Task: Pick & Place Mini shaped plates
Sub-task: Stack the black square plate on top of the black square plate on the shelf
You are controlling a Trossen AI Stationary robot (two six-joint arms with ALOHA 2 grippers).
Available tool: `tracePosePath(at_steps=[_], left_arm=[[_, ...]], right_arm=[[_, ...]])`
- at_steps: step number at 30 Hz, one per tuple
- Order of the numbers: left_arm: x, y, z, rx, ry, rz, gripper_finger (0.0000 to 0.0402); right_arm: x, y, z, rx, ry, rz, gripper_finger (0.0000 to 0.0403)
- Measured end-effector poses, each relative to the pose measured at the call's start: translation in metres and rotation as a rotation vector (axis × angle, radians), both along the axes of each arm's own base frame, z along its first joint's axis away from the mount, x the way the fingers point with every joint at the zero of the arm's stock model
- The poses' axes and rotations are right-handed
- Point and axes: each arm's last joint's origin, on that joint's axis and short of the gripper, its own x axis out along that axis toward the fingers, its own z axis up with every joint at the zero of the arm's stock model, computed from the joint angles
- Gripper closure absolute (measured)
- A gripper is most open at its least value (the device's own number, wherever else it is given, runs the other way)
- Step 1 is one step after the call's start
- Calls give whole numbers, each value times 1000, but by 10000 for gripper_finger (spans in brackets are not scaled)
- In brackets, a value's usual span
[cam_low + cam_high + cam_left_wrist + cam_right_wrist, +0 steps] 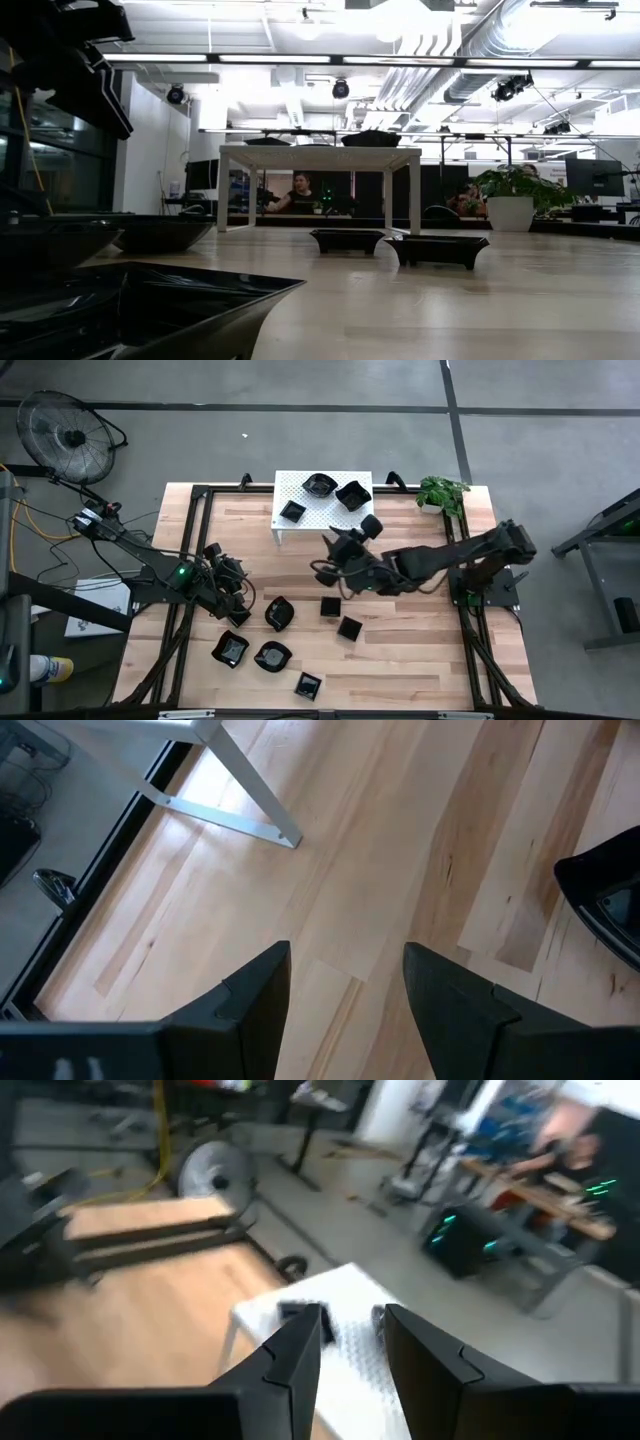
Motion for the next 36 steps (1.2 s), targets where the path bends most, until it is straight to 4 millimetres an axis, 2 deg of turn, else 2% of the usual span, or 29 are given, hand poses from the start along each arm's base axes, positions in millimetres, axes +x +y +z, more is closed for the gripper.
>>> tracePosePath(at_steps=[5,11,20,29,33,36], left_arm=[[0,0,0,-3,0,-1,212],[1,0,0,-7,-4,-1,212],[1,0,0,-6,-4,-2,212],[1,0,0,0,-6,-3,213],[1,0,0,-1,-2,-6,212],[1,0,0,-1,-1,-6,212]], right_arm=[[-25,6,1,118,134,148,295],[-35,20,-13,261,292,294,295],[-51,46,-33,385,449,308,295],[-41,73,-80,409,615,252,295],[-34,77,-95,459,680,268,295],[-31,73,-99,483,708,270,295]])
